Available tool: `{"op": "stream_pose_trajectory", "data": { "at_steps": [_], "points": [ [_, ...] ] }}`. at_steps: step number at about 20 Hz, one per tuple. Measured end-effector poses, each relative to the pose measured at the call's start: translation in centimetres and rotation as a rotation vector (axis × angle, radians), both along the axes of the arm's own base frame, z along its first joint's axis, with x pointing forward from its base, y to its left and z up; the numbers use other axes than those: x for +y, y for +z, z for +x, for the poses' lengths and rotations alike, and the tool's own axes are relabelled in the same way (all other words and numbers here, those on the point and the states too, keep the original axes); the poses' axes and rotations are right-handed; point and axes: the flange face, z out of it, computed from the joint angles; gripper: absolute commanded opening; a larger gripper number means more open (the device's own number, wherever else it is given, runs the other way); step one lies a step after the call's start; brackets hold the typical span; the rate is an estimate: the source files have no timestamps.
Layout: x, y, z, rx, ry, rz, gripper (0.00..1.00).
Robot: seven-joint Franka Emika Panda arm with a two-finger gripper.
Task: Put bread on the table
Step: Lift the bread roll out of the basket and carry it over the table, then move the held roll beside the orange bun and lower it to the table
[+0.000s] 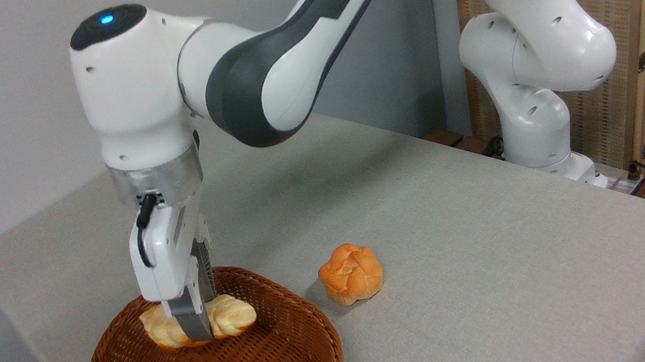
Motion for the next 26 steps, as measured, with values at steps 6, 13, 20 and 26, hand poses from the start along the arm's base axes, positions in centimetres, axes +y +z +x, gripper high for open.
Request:
{"op": "stream_pose_trajectory", "data": {
  "at_steps": [6, 13, 20, 26],
  "points": [
    [0.2, 3.6, -1.8, 0.019, 0.043, -0.005, 0.54],
    [0.3, 7.4, -6.3, 0.174, 0.157, 0.000, 0.55],
    [0.0, 8.2, -8.5, 0.249, 0.265, 0.011, 0.55],
    [0.1, 6.8, -11.2, 0.288, 0.268, 0.022, 0.58]
  ]
}}
